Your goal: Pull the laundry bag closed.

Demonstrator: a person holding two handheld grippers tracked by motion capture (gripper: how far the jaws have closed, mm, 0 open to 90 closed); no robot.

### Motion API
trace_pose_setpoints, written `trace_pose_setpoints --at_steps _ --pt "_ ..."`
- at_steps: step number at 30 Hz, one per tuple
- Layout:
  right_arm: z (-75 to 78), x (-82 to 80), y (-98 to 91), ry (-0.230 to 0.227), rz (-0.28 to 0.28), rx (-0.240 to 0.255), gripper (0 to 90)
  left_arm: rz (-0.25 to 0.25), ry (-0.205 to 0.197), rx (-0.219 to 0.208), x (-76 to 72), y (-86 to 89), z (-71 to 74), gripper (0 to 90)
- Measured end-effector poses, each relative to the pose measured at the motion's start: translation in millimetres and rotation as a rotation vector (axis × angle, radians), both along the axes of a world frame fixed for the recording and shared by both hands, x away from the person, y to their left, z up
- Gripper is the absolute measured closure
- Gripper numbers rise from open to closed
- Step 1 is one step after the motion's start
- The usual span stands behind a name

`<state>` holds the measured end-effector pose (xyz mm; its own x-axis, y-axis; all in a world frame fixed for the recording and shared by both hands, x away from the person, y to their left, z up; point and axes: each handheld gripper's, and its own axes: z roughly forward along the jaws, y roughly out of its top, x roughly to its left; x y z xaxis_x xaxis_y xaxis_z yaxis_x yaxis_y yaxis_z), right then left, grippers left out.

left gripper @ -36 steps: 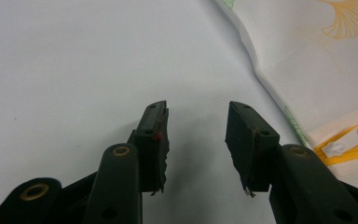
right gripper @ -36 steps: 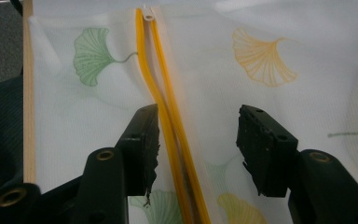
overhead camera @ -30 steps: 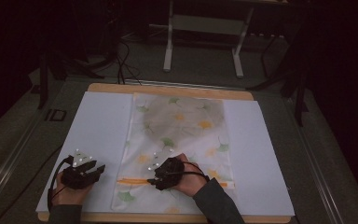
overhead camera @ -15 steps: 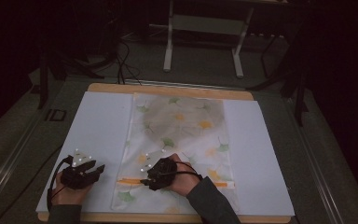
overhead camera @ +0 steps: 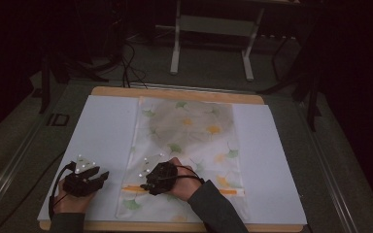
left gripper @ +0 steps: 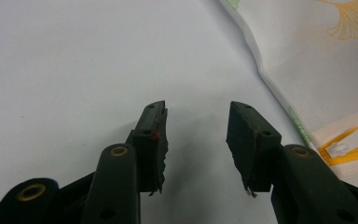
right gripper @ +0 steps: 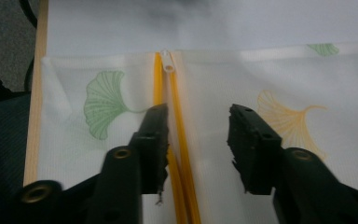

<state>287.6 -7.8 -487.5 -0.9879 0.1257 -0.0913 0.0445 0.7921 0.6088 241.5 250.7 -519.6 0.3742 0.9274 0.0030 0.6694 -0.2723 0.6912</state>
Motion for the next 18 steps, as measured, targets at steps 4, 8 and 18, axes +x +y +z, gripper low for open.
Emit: trace_pose_setpoints --at_steps 4,8,18 --pt "-0.1 0.6 5.4 -0.002 0.015 -0.009 61.8 -0.001 0.0 0.002 0.0 -0.6 -0.2 57.7" --pt "-0.1 1.9 9.9 0.002 0.025 -0.013 62.7 -0.001 -0.001 0.002 0.1 -0.4 -0.3 57.6" --pt "-3.3 2.4 20.3 0.007 0.037 -0.021 68.6 0.001 -0.001 0.002 0.0 0.8 0.0 57.6"
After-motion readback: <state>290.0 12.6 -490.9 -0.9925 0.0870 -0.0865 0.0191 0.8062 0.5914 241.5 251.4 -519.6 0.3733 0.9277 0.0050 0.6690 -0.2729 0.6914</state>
